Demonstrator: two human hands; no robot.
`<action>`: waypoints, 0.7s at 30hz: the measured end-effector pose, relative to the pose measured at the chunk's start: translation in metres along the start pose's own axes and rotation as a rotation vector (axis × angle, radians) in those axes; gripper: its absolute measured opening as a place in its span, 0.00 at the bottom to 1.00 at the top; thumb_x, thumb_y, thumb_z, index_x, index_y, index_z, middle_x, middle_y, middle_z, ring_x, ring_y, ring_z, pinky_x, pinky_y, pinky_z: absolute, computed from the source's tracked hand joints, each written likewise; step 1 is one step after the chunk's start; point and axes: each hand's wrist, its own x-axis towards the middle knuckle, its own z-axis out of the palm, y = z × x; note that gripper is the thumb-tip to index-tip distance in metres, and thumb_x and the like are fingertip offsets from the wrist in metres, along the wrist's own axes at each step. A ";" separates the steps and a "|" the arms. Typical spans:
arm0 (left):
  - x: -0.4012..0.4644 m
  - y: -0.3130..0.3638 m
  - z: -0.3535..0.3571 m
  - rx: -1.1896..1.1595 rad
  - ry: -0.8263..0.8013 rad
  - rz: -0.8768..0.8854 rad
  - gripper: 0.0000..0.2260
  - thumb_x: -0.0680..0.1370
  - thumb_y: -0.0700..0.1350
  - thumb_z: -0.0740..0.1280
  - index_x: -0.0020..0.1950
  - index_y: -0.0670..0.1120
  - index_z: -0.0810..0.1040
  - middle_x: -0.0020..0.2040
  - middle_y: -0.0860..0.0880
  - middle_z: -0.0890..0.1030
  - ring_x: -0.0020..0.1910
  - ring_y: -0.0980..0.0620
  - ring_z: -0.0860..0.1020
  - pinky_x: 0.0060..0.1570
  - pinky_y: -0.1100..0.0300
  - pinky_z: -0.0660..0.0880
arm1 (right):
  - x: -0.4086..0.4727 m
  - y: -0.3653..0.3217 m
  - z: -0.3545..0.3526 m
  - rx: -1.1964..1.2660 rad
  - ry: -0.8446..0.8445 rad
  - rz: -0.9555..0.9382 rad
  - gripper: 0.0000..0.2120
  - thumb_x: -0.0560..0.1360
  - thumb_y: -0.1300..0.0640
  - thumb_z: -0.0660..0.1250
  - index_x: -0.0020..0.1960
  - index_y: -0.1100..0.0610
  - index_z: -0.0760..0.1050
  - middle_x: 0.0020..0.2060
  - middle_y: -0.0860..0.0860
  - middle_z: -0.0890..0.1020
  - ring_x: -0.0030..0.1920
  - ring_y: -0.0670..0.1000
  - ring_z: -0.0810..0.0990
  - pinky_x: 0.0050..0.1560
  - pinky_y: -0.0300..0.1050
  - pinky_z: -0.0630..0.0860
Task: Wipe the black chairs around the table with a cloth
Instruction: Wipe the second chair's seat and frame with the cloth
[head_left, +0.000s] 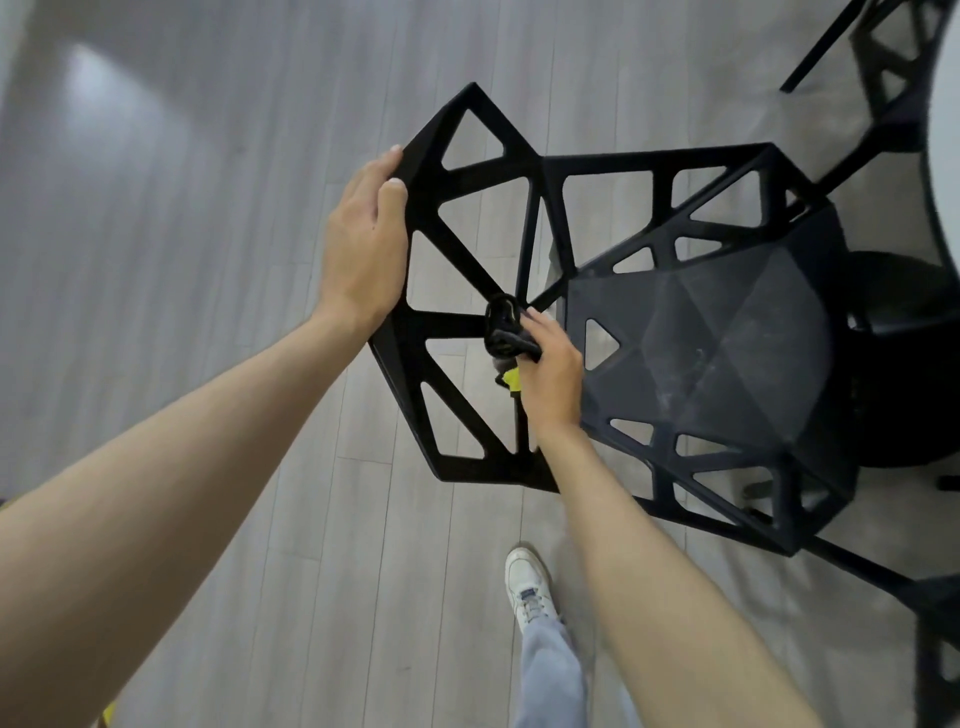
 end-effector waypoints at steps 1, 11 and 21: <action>0.000 0.000 0.000 0.006 0.003 0.003 0.22 0.86 0.46 0.52 0.80 0.49 0.69 0.77 0.55 0.71 0.75 0.61 0.66 0.63 0.83 0.58 | 0.006 0.004 0.001 -0.006 0.007 0.020 0.21 0.78 0.69 0.69 0.67 0.53 0.81 0.66 0.47 0.80 0.68 0.47 0.77 0.73 0.50 0.72; 0.000 -0.001 0.000 0.015 0.000 0.005 0.22 0.86 0.47 0.52 0.80 0.49 0.69 0.77 0.55 0.71 0.76 0.61 0.66 0.64 0.82 0.58 | -0.083 -0.003 -0.076 -0.091 -0.306 0.038 0.15 0.71 0.68 0.73 0.54 0.53 0.84 0.48 0.44 0.83 0.49 0.44 0.81 0.54 0.40 0.79; 0.002 -0.005 0.000 0.018 0.005 0.012 0.22 0.86 0.46 0.53 0.81 0.49 0.67 0.78 0.55 0.70 0.76 0.61 0.65 0.62 0.84 0.57 | 0.018 -0.013 -0.049 0.053 0.042 0.131 0.12 0.79 0.63 0.67 0.58 0.50 0.80 0.46 0.45 0.83 0.49 0.45 0.80 0.60 0.50 0.78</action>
